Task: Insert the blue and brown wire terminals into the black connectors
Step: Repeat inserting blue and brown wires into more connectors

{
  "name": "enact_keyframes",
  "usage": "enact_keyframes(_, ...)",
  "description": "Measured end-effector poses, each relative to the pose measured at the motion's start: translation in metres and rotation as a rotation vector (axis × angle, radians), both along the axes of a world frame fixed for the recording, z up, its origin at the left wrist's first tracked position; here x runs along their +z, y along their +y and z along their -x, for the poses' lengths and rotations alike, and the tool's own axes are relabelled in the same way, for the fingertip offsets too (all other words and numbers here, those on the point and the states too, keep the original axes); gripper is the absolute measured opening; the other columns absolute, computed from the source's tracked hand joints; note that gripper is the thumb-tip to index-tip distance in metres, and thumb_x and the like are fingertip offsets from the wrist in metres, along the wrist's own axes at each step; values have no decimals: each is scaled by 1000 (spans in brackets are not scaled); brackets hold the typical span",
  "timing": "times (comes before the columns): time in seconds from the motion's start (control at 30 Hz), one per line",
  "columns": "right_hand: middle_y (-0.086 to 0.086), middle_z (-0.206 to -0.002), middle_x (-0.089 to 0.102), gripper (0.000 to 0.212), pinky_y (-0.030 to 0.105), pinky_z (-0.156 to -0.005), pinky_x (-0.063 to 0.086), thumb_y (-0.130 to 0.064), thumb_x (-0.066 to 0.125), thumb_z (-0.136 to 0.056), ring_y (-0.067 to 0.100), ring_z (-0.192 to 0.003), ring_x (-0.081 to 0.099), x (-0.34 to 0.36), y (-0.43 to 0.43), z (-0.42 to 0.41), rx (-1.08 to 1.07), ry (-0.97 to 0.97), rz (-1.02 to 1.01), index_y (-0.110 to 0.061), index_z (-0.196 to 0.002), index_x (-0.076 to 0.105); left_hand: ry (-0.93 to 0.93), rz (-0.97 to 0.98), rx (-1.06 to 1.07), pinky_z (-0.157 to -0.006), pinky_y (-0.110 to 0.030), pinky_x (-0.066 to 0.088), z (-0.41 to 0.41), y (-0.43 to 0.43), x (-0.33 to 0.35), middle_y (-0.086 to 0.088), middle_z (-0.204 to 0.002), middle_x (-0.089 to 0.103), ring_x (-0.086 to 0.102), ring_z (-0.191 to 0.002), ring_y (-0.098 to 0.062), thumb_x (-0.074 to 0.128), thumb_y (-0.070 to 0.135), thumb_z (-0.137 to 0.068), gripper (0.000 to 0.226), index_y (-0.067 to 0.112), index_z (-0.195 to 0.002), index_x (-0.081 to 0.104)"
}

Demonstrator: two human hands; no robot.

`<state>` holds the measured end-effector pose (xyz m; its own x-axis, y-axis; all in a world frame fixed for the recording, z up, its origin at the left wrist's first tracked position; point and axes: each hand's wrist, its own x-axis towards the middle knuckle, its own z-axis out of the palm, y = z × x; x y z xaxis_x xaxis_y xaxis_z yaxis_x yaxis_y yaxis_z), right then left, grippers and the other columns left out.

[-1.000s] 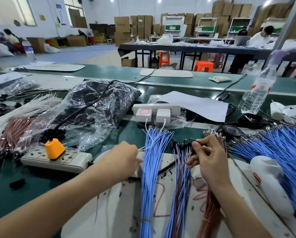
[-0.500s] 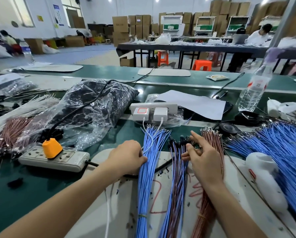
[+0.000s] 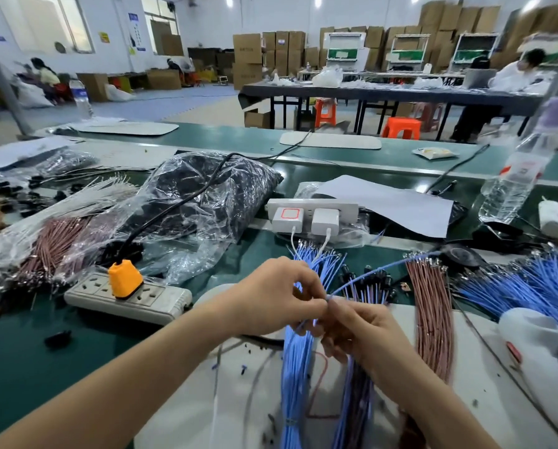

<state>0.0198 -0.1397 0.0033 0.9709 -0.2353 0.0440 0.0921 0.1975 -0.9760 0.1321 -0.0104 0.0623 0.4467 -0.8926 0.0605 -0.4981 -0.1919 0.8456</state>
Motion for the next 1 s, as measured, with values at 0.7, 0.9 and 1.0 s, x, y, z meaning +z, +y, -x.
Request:
enact_keyframes(0.7, 5, -72, 61, 22, 25, -69, 38, -30, 72, -80, 13, -72, 52, 6, 9, 1, 355, 167, 443, -9, -74, 70, 168, 487, 448, -48, -26, 52, -28, -26, -13, -2, -58, 56, 53, -46, -12, 65, 3, -87, 14, 14, -79, 62)
enact_keyframes(0.9, 10, -72, 69, 14, 26, -63, 46, -17, 64, -80, 16, -60, 60, 3, 15, 1, 274, 199, 227, -4, -79, 66, -187, 298, 469, -57, -30, 52, -53, -8, -14, -4, -79, 64, 61, -59, -16, 60, 21, -92, 13, 11, -87, 67)
enact_keyframes(1.0, 17, -70, 68, 10, 23, -51, 45, -6, 54, -91, 19, -52, 60, 2, 18, -1, 208, 227, 142, -3, -82, 58, -659, -203, 688, -76, -36, 50, -97, 27, -5, -9, -93, 62, 59, -80, -24, 55, 21, -95, 15, 9, -93, 65)
